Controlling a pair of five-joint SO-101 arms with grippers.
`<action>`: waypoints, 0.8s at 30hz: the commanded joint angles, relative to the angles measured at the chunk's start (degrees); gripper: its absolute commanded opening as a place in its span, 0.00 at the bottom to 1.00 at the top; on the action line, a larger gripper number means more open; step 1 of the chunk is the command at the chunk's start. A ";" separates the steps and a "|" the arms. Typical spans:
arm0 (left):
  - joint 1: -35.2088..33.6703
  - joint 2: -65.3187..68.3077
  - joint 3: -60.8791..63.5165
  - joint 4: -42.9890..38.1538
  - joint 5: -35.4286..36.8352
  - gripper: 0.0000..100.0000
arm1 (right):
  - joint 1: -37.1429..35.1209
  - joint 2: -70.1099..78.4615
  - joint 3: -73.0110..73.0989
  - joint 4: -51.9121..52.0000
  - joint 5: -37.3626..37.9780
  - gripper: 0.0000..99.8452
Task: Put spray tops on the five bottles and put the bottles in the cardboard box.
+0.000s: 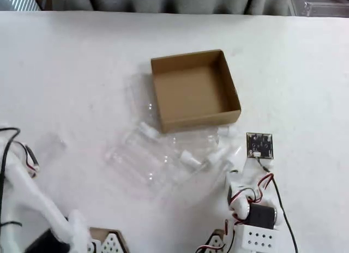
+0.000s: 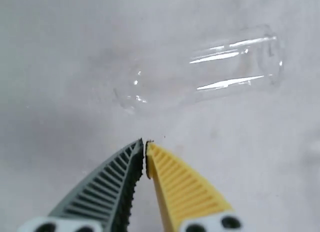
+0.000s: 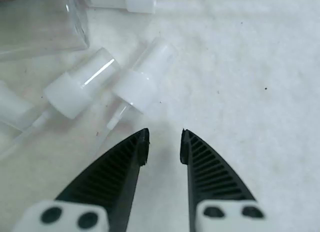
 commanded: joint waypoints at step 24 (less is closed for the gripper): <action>-7.34 -0.66 13.63 -21.98 -9.32 0.02 | 2.07 -0.66 0.53 -0.92 0.53 0.08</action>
